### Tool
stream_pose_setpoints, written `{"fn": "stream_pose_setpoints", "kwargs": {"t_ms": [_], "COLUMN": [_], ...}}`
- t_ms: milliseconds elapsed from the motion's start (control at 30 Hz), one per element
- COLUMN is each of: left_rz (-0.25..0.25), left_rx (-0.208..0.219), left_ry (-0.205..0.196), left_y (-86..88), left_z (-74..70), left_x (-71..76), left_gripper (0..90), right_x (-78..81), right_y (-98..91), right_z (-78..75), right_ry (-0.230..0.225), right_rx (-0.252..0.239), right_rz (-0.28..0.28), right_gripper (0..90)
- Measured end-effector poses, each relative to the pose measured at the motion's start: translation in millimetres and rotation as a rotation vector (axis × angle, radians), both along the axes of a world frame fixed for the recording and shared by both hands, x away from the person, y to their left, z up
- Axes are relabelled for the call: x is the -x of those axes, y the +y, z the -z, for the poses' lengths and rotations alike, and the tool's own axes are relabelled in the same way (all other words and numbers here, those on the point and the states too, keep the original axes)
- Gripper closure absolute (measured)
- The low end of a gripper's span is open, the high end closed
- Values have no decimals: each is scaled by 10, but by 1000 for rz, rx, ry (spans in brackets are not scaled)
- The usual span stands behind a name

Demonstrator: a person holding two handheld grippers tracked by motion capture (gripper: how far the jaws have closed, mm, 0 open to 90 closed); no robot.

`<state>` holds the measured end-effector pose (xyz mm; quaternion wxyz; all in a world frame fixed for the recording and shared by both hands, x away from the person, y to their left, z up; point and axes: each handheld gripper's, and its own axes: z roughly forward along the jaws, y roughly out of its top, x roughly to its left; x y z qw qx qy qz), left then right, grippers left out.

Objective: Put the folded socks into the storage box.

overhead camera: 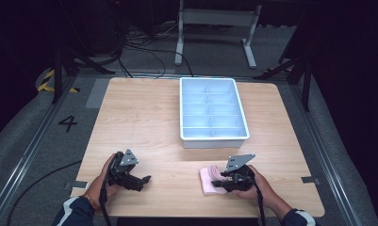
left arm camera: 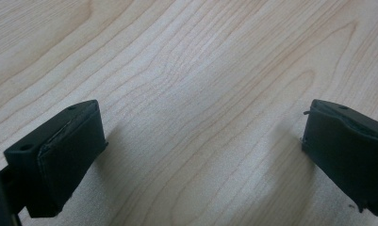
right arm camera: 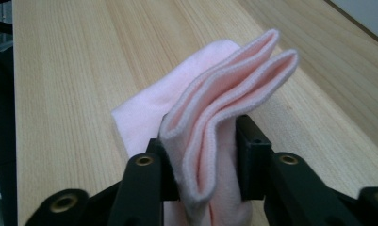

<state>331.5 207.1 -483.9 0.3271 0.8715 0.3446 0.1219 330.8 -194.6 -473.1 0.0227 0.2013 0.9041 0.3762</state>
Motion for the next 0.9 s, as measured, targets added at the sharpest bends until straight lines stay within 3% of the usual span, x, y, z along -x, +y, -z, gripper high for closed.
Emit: {"fn": "stream_pose_setpoints", "kwargs": {"t_ms": [200,900], "left_rz": [0,0], "left_rx": [0,1], "left_ry": [0,1], "left_y": [0,0], "left_z": [0,0], "left_x": [0,0], "left_gripper": [1,1], "right_x": [35,40], "right_y": [12,-150], "right_z": [-16,-150], "right_ry": [-32,-72], "right_rx": [0,-41], "right_rz": [-6,6], "right_gripper": [759,772]}}
